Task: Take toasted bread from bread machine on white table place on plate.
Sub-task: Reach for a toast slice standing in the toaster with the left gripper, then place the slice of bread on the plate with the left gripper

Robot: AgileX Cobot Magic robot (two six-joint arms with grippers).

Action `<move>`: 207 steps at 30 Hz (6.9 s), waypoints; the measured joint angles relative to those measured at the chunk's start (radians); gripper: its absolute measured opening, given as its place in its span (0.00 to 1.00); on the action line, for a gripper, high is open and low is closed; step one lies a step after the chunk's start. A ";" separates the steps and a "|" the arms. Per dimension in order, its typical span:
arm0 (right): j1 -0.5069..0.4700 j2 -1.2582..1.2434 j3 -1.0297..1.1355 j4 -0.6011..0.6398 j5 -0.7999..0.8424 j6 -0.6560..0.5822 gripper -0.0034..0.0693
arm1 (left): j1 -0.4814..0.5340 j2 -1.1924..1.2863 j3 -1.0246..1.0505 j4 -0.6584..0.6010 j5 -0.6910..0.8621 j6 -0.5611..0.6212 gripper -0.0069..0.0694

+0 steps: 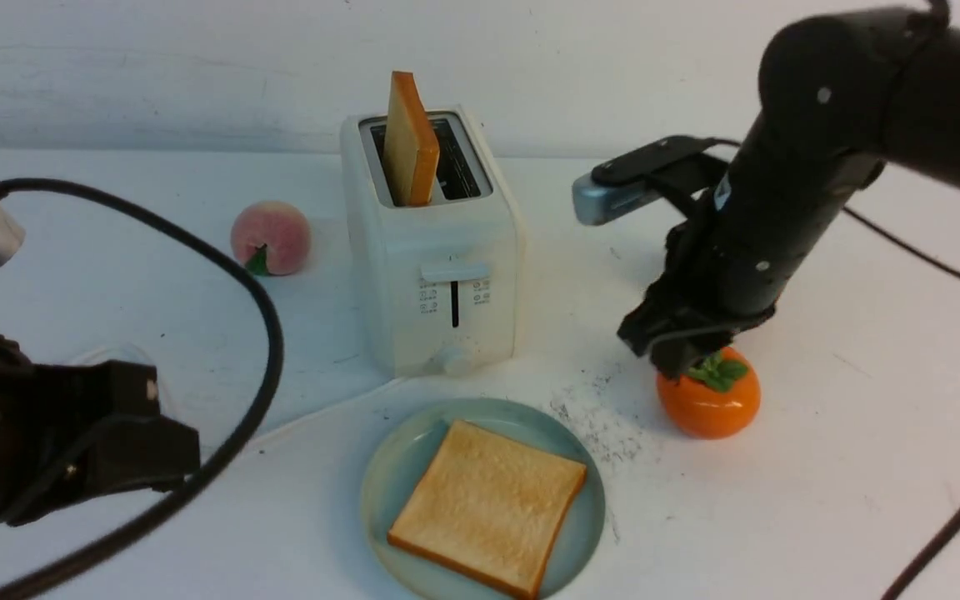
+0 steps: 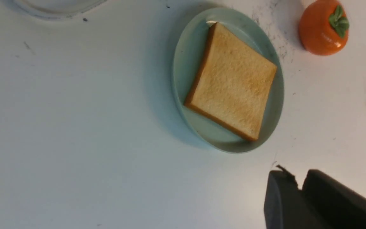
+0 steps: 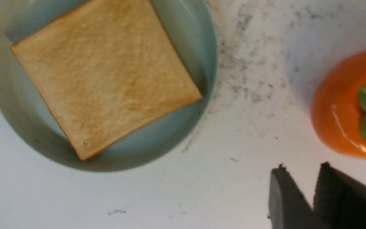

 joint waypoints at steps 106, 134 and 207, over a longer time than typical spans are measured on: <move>0.000 -0.944 0.682 -0.087 -0.113 0.206 0.08 | -0.479 1.114 -1.277 1.264 0.043 -0.820 0.24; 0.000 -0.944 0.682 -0.084 -0.118 0.206 0.12 | -0.742 0.484 -0.361 0.669 -0.162 -0.542 0.24; 0.000 -0.944 0.682 -0.082 -0.133 0.206 0.18 | -0.614 0.660 -0.204 0.409 -0.592 -0.535 0.24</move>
